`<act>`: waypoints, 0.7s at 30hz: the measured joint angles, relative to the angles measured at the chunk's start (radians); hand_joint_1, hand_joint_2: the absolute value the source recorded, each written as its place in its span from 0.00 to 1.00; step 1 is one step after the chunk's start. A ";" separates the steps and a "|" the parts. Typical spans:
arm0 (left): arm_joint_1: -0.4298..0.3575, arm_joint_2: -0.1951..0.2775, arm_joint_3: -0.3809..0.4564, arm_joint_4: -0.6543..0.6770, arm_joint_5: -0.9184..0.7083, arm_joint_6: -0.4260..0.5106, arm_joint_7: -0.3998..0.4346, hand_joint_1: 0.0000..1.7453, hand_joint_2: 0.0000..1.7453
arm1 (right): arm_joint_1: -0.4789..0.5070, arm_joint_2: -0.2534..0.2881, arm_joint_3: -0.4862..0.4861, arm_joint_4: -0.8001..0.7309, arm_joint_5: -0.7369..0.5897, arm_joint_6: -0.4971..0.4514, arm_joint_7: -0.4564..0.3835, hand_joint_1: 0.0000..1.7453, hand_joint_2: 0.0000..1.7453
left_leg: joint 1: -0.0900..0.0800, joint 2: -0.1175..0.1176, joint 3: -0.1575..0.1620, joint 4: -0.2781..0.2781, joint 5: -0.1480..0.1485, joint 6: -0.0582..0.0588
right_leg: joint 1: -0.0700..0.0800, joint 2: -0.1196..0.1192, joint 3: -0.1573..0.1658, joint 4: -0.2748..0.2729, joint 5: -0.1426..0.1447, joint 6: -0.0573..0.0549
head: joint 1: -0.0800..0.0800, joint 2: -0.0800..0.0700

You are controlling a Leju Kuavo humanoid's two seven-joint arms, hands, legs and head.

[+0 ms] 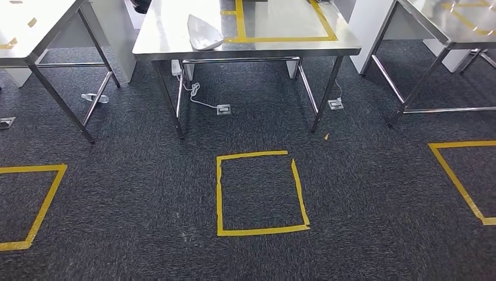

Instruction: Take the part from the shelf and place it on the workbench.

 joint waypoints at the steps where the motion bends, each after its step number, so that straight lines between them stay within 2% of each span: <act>1: 0.000 -0.001 0.000 0.000 0.000 0.000 -0.002 0.00 0.00 | 0.000 0.000 0.000 0.000 0.001 0.000 0.000 0.00 1.00 | -0.001 0.000 -0.016 0.005 0.011 -0.001 | 0.000 0.000 0.020 0.002 0.020 -0.002 | 0.000 0.000; 2: 0.000 -0.002 0.000 0.000 0.000 0.001 -0.005 0.00 0.00 | 0.000 0.000 0.001 0.000 0.003 0.001 0.000 0.00 1.00 | -0.001 -0.001 -0.032 0.009 0.020 -0.003 | 0.001 0.000 0.059 -0.034 0.048 -0.005 | 0.000 0.000; 3: 0.000 -0.003 0.000 0.000 0.000 0.001 -0.011 0.00 0.25 | -0.001 0.000 0.001 0.000 0.006 0.002 0.000 0.00 1.00 | -0.001 -0.001 -0.046 0.014 0.028 -0.006 | 0.003 0.000 0.111 -0.100 0.066 -0.011 | 0.000 0.000; 4: 0.001 -0.005 0.000 0.000 0.000 0.002 -0.018 0.00 0.50 | -0.003 -0.001 0.002 0.000 0.009 0.003 0.000 0.00 1.00 | -0.002 -0.001 -0.058 0.018 0.035 -0.010 | 0.006 0.001 0.167 -0.178 0.066 -0.018 | 0.000 0.000; 5: 0.001 -0.007 0.000 0.000 -0.002 0.002 -0.028 0.00 0.75 | -0.005 -0.001 0.004 0.000 0.011 0.006 -0.001 0.00 1.00 | -0.003 0.000 -0.065 0.020 0.042 -0.016 | 0.010 0.001 0.208 -0.244 0.057 -0.024 | 0.000 0.000; 6: 0.000 -0.008 0.000 0.000 -0.004 0.002 -0.038 0.00 1.00 | -0.006 -0.002 0.005 0.000 0.013 0.009 -0.001 0.00 1.00 | -0.003 0.001 -0.068 0.020 0.049 -0.022 | 0.014 0.001 0.232 -0.288 0.044 -0.030 | 0.000 0.000; 8: -0.001 -0.009 0.000 0.000 -0.010 0.000 -0.053 0.00 1.00 | -0.006 -0.002 0.007 0.000 0.015 0.013 -0.002 0.00 1.00 | -0.003 0.002 -0.068 0.013 0.059 -0.032 | 0.017 0.000 0.233 -0.311 0.042 -0.036 | 0.002 0.000; 12: 0.000 -0.010 0.000 0.001 -0.020 -0.001 -0.043 0.00 1.00 | -0.007 -0.001 0.009 0.000 0.016 0.015 -0.001 0.00 1.00 | -0.007 0.001 -0.071 -0.001 0.038 -0.005 | 0.014 -0.001 0.223 -0.321 0.062 -0.042 | 0.002 0.000; 13: 0.000 -0.010 0.000 0.001 -0.021 0.000 -0.041 0.00 1.00 | -0.006 -0.001 0.009 0.000 0.016 0.015 -0.001 0.00 1.00 | -0.006 0.001 -0.071 -0.006 0.053 -0.003 | 0.015 -0.001 0.220 -0.321 0.065 -0.046 | 0.002 0.000; 14: 0.001 -0.010 0.000 0.001 -0.021 0.001 -0.039 0.00 1.00 | -0.005 -0.001 0.012 0.000 0.015 0.014 -0.001 0.00 1.00 | -0.006 0.000 -0.070 -0.011 0.071 -0.007 | 0.017 -0.001 0.219 -0.319 0.067 -0.048 | 0.001 0.000; 16: 0.004 -0.010 0.000 0.000 -0.016 0.001 -0.042 0.00 1.00 | -0.001 -0.001 0.031 0.000 0.004 0.008 -0.001 0.00 1.00 | -0.004 -0.001 -0.070 -0.020 0.102 -0.024 | 0.018 -0.002 0.214 -0.317 0.071 -0.052 | 0.001 0.000; 17: 0.007 -0.010 -0.001 -0.002 -0.010 0.000 -0.045 0.00 1.00 | 0.002 -0.001 0.047 -0.001 -0.009 0.004 -0.001 0.00 1.00 | -0.003 -0.002 -0.070 -0.022 0.106 -0.035 | 0.018 -0.002 0.212 -0.316 0.072 -0.053 | 0.002 0.000; 18: 0.011 -0.010 -0.002 -0.004 0.000 -0.002 -0.050 0.00 1.00 | 0.006 -0.002 0.066 -0.001 -0.028 0.001 -0.001 0.00 1.00 | -0.002 -0.002 -0.070 -0.023 0.108 -0.040 | 0.019 -0.003 0.211 -0.315 0.072 -0.054 | 0.002 0.000; 21: 0.024 -0.010 -0.007 -0.012 0.037 -0.010 -0.067 0.00 1.00 | 0.017 -0.005 0.129 -0.004 -0.100 -0.005 -0.001 0.00 1.00 | -0.001 -0.002 -0.071 -0.023 0.109 -0.042 | 0.019 -0.003 0.210 -0.315 0.072 -0.054 | 0.002 0.000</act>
